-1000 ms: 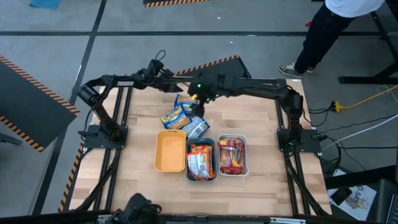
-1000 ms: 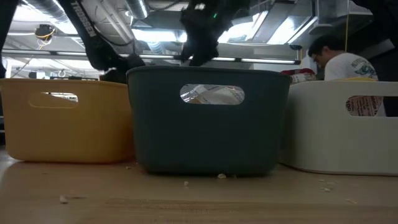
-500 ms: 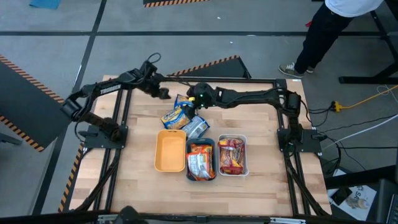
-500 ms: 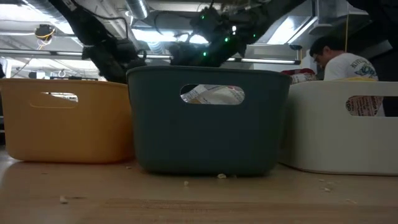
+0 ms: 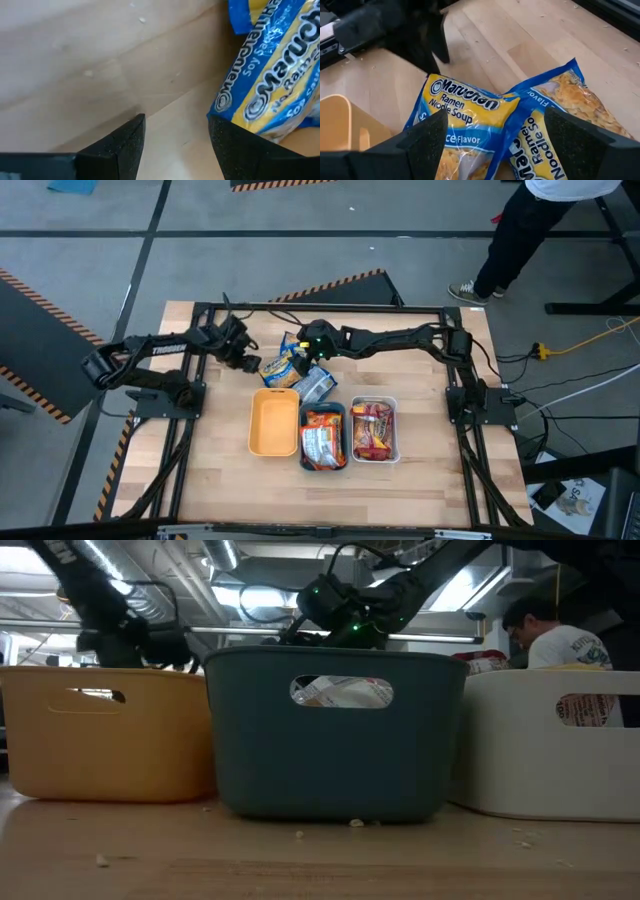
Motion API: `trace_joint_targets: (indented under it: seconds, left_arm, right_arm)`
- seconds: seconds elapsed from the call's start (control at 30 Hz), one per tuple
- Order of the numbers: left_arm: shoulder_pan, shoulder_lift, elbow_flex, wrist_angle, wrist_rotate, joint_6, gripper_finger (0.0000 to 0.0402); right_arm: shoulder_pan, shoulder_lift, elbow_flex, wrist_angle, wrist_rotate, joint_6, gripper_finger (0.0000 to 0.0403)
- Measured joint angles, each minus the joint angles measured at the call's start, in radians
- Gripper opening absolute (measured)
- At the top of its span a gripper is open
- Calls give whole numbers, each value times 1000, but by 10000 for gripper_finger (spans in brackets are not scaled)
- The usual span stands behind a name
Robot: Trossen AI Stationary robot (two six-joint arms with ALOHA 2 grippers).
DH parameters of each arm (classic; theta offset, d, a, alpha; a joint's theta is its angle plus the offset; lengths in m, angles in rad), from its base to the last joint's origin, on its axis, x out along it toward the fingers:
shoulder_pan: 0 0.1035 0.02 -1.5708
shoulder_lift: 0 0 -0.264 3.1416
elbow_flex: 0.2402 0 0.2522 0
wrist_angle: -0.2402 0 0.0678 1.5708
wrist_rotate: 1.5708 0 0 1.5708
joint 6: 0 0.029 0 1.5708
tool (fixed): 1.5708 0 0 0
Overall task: Sort Maruchan noodles
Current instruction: Put the top blue noodle pack into the yellow bin
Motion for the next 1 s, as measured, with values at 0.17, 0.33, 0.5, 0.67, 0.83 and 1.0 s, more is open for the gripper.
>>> trace_joint_targets:
  seconds: [0.17,0.33,0.5,0.67,0.83,1.0]
  left_arm:
    - [-25,4,-113,247,45,-125,212]
    - [-27,7,-124,311,46,-144,212]
    - [-44,10,-127,393,5,-170,212]
    - [-71,10,-127,392,-51,-171,212]
    - [-90,10,-127,396,-79,-171,212]
    - [-95,10,-127,402,-103,-171,212]
  right_arm:
    - [0,14,1,0,18,0,314]
    - [-1,30,0,-14,31,0,314]
    - [-7,49,0,-26,26,-1,314]
    - [-9,82,1,-18,7,-2,314]
    - [-10,93,3,-11,-26,-3,311]
    - [-9,93,10,-18,-79,-2,263]
